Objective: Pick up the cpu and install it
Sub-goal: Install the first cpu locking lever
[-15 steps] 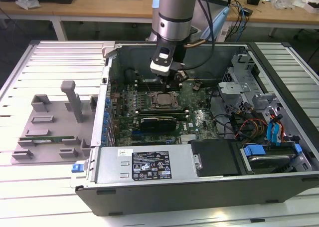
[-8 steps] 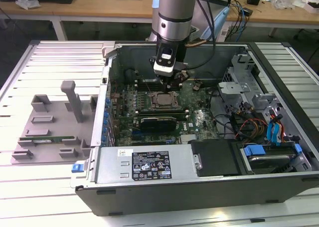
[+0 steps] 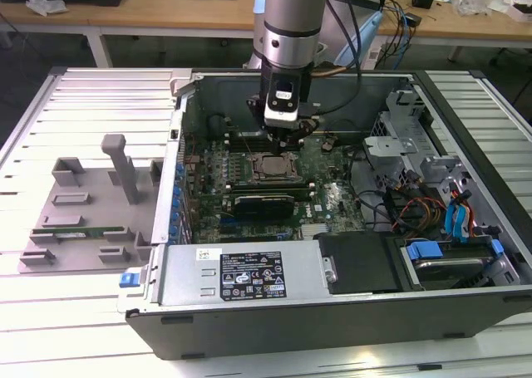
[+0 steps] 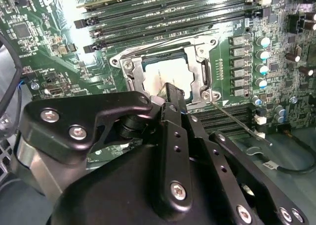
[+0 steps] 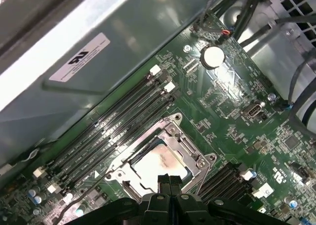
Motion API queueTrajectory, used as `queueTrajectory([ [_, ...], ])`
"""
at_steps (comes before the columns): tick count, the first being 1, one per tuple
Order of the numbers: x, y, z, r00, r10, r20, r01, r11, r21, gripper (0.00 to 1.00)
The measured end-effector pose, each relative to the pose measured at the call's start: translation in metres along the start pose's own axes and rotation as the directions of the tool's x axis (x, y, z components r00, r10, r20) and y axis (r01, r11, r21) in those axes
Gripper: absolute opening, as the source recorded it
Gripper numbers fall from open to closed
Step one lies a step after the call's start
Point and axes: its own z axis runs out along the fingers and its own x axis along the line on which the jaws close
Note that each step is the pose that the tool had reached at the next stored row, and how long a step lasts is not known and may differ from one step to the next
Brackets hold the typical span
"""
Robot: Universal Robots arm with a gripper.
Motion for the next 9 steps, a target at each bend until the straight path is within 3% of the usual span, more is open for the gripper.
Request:
queueTrajectory([
  [5,0.0000,0.0000,0.0000,0.9990,-0.045,0.0020,0.045,0.9990,-0.0010,0.11],
  [9,0.0000,0.0000,0.0000,0.9948,-0.102,0.0045,0.102,0.9948,-0.0023,0.11],
])
